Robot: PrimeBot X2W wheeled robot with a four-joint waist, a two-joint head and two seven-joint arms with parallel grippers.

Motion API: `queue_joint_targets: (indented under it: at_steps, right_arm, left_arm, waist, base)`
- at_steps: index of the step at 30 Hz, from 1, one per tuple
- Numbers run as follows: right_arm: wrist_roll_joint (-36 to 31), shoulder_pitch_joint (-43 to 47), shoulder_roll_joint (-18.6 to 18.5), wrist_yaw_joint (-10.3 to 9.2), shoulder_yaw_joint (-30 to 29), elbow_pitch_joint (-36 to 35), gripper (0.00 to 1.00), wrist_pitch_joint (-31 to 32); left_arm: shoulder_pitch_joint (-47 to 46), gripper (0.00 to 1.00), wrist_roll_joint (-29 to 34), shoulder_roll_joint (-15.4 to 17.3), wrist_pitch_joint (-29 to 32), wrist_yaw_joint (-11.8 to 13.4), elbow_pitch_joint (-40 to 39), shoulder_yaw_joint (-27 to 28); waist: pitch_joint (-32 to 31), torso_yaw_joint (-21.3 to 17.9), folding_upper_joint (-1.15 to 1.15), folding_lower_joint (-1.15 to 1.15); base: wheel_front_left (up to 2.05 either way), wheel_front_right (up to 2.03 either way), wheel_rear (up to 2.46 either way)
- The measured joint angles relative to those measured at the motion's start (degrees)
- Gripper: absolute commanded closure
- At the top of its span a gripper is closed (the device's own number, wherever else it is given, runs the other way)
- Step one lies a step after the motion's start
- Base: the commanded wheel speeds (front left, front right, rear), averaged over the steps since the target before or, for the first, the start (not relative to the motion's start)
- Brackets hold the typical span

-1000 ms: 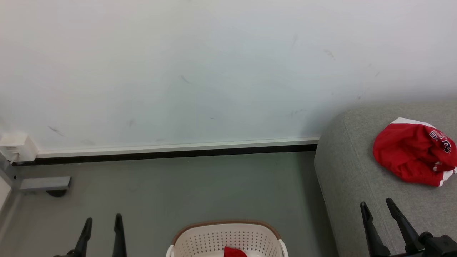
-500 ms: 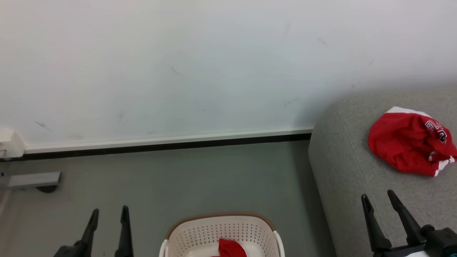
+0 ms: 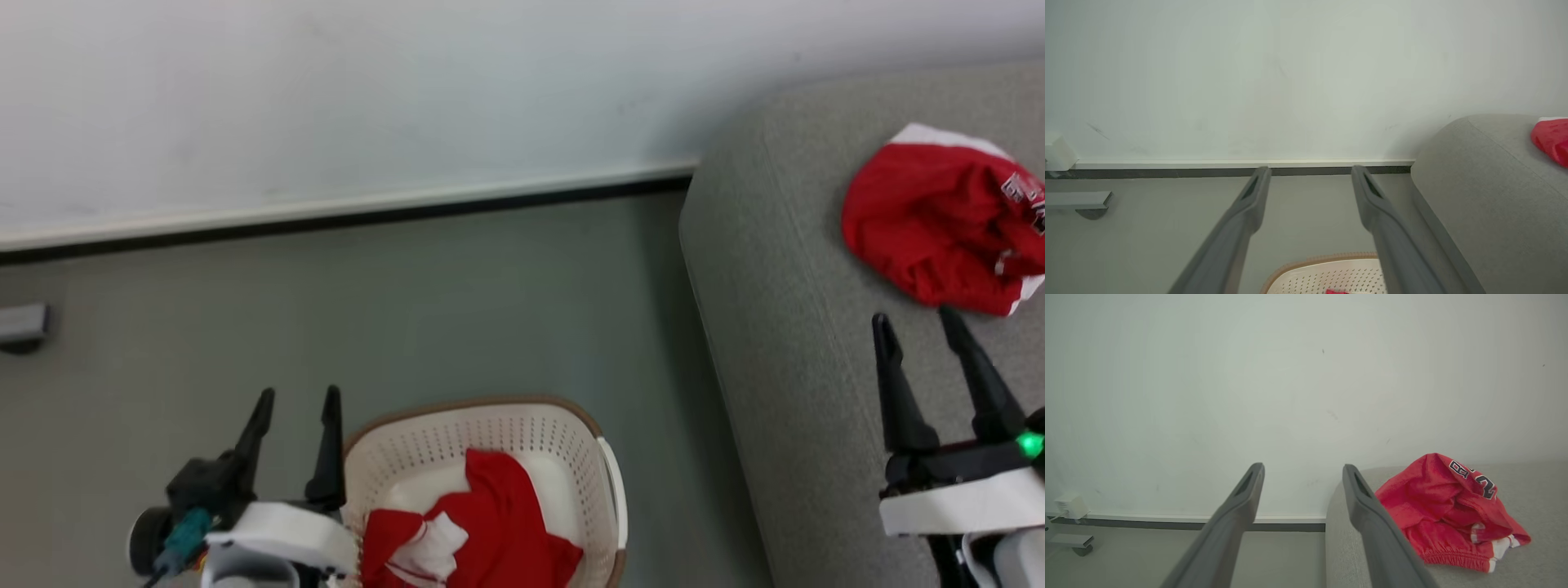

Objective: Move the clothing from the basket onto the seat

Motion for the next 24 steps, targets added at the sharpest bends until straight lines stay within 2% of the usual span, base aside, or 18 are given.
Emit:
queue_joint_targets:
  at_steps: [12,24]
  right_arm:
    - [0.07,-8.68,-0.19,0.00,-2.11,-4.49,0.00,0.01]
    - [0.01,-15.21,2.31,0.00,-4.28,-10.33,0.00,0.00]
  left_arm:
    - [-15.60,0.00,3.68,2.36,0.29,-3.12,20.83,-6.32]
    - [-29.94,0.00,5.30,4.20,3.18,-4.55,40.12,-12.41]
  waist:
    - [12.99,-3.42,0.00,0.01]
    - [24.48,-6.52,0.00,0.01]
  base:
    - [0.00,0.00,0.00]
    - [0.00,0.00,0.00]
